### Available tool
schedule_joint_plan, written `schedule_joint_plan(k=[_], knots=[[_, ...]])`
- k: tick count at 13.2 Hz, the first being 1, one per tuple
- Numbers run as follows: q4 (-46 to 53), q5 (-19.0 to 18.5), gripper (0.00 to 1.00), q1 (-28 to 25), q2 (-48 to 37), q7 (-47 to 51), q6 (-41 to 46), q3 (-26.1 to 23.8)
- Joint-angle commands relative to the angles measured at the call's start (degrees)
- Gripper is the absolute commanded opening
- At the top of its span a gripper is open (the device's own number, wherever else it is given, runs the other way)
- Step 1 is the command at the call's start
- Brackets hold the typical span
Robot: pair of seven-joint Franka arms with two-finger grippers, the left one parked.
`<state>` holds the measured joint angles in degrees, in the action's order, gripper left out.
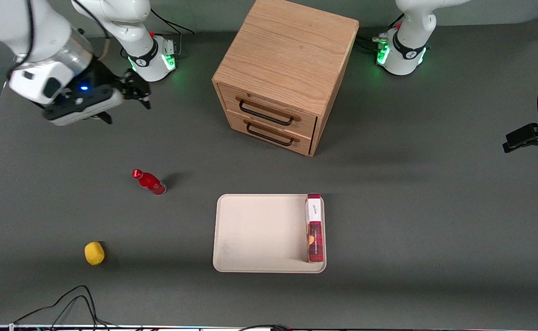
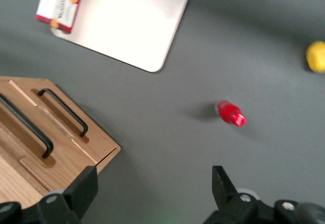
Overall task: Open upper drawer
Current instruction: 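Move the right gripper toward the upper drawer's black handle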
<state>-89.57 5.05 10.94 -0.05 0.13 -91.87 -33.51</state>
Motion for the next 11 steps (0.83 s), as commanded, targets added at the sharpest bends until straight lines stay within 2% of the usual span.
schedule_joint_plan(k=[1, 4, 8, 10, 11], knots=[[2.30, 0.58, 1.00, 0.23, 5.05, -4.17, -1.29, -2.79], [2.21, 0.40, 1.00, -2.83, 8.22, -12.57, -1.56, -4.55], [3.61, -0.38, 1.00, -7.76, 14.10, -19.98, -6.65, -4.55], [4.93, -5.11, 1.00, -11.88, 17.44, -24.71, -7.88, -4.55], [4.85, -4.88, 1.00, -12.43, 18.32, -25.52, -9.71, -4.55]])
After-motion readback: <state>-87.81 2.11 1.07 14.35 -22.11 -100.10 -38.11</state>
